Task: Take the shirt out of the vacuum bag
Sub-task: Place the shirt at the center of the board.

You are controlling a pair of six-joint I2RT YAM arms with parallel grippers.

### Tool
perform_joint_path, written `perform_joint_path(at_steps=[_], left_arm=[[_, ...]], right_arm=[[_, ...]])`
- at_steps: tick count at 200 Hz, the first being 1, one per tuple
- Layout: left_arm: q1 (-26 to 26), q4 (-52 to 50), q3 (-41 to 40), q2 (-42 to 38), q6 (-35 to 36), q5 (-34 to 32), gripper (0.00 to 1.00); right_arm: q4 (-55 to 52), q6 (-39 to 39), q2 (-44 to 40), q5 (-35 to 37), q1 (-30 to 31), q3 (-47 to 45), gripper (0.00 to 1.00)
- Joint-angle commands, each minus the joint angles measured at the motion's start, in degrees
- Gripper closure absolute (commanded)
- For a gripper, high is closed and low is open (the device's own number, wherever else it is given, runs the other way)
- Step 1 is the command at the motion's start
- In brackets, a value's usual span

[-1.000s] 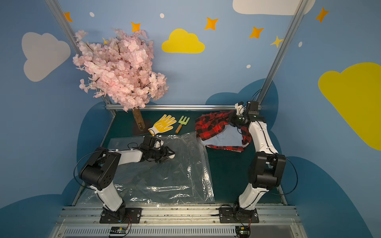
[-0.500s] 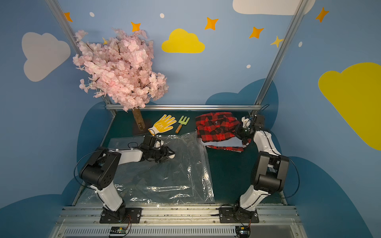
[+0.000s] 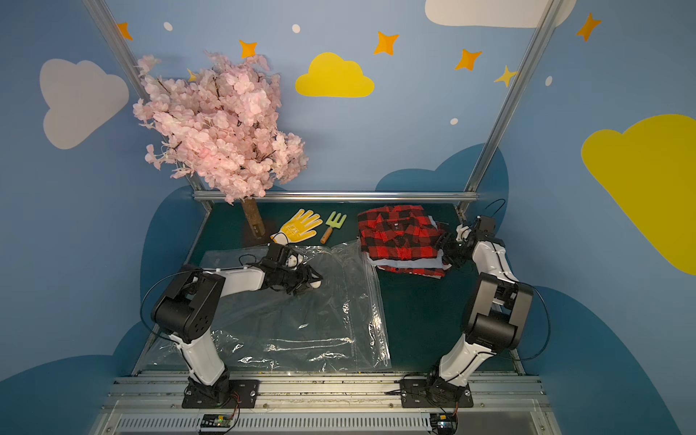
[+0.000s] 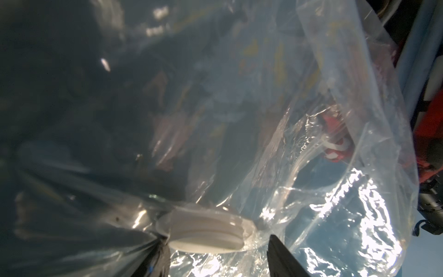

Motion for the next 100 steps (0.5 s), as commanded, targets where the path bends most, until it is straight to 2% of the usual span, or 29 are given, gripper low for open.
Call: perform_joint_path(at_steps=[1, 22, 45, 100], left_arm=[[-1.07, -11.9, -1.55, 7.75, 2.5, -10.79, 0.33], [-1.04, -13.46, 1.59, 7.47, 3.73, -10.45, 0.31], [-0.95, -14.97, 2.54, 4.11, 4.96, -11.53, 0.24], [0.22, -19.96, 0.54, -11.83, 6.99, -16.68, 0.11]], right_arm=[[-0.22, 1.71, -6.39, 2.87, -0.34, -1.53, 0.19], [1.79, 3.01, -10.84, 0.08, -0.11, -4.91, 0.19], [2.27, 2.95, -16.47, -2.3, 0.69, -9.1, 0.17], [0.13, -0.31, -28.41, -4.25, 5.13, -17.09, 0.13]])
